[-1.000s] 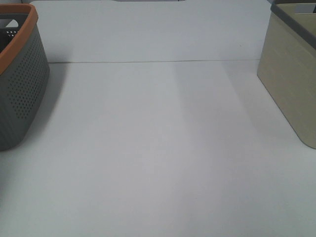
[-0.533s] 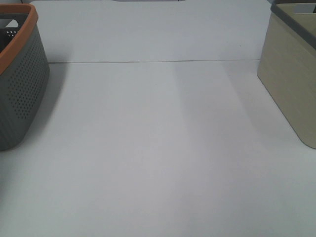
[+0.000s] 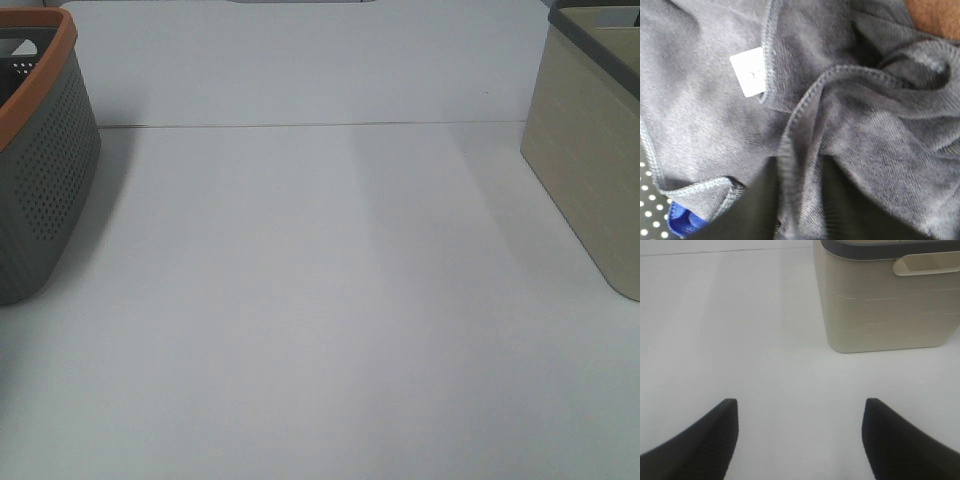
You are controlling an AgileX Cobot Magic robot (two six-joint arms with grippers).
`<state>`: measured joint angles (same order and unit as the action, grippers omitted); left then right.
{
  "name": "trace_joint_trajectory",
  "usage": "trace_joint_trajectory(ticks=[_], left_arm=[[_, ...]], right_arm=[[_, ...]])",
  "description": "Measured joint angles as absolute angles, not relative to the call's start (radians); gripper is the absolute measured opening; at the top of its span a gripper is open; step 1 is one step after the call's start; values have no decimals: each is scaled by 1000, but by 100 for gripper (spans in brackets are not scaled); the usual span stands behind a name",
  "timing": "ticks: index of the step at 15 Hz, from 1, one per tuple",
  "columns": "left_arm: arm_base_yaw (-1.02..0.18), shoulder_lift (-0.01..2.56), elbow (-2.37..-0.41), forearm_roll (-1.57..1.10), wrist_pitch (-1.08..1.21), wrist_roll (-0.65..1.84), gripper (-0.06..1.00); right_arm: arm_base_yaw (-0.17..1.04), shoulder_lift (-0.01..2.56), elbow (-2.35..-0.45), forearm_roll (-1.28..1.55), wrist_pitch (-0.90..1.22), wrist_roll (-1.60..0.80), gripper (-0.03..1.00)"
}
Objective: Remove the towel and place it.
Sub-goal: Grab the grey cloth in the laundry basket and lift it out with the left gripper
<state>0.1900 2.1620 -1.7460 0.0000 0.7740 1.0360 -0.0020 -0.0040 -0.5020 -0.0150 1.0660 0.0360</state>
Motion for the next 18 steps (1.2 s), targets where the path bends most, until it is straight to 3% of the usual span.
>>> trace_joint_trajectory(ticks=[1, 2, 8, 18], left_arm=[[190, 2162, -1746, 11, 778, 1049, 7], [190, 2162, -1746, 14, 779, 1063, 1], [190, 2157, -1746, 16, 808, 1081, 0], [190, 1758, -1749, 0, 1076, 1025, 0]], right_arm=[[-2, -4, -502, -15, 1066, 36, 70], [-2, -4, -502, -15, 1066, 36, 70], [-2, -4, -502, -15, 1066, 36, 70], [-2, -4, -502, -15, 1066, 36, 70]])
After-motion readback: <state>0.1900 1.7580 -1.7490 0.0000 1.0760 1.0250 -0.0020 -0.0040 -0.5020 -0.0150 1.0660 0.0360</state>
